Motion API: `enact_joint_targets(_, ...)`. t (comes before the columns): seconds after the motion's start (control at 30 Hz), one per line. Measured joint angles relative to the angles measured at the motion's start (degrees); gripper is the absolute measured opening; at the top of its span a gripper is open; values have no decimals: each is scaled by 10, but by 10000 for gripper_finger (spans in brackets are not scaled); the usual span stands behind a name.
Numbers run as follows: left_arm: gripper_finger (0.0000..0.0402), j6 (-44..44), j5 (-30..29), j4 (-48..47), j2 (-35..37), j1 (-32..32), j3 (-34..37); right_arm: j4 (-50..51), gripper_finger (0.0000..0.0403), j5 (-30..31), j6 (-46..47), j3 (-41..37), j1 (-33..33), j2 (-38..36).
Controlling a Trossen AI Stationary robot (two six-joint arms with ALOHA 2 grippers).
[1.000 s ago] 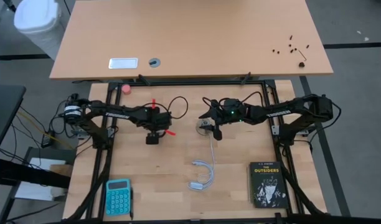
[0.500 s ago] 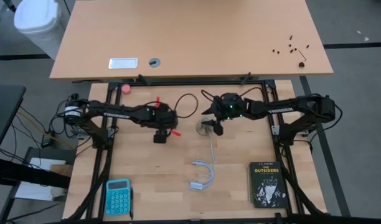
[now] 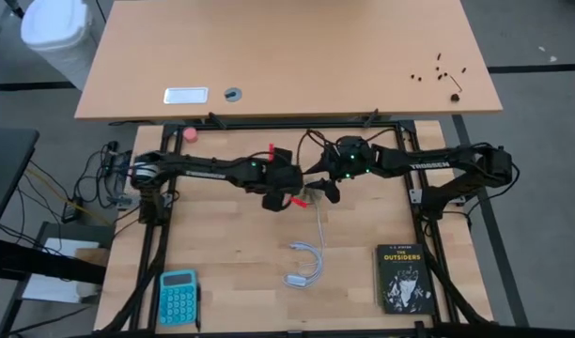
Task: Screw lightbulb
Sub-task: Insert the white lightbulb into the silver lamp
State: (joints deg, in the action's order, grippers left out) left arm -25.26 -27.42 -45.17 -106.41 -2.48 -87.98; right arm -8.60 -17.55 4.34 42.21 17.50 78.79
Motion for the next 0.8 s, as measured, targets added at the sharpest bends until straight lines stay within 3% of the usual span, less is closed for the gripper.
enact_joint_targets(0.3, 276, -28, -2, -9, -37, 0, -77, 4, 249, 84, -3, -36, 0, -35)
enact_joint_targets(0.63, 276, -61, -3, 8, -37, 0, -95, -32, 249, 77, 4, -41, -9, -40)
enact_joint_targets(0.8, 276, -69, 15, 40, -38, -2, -95, 1, 249, 119, 2, -41, -17, -40)
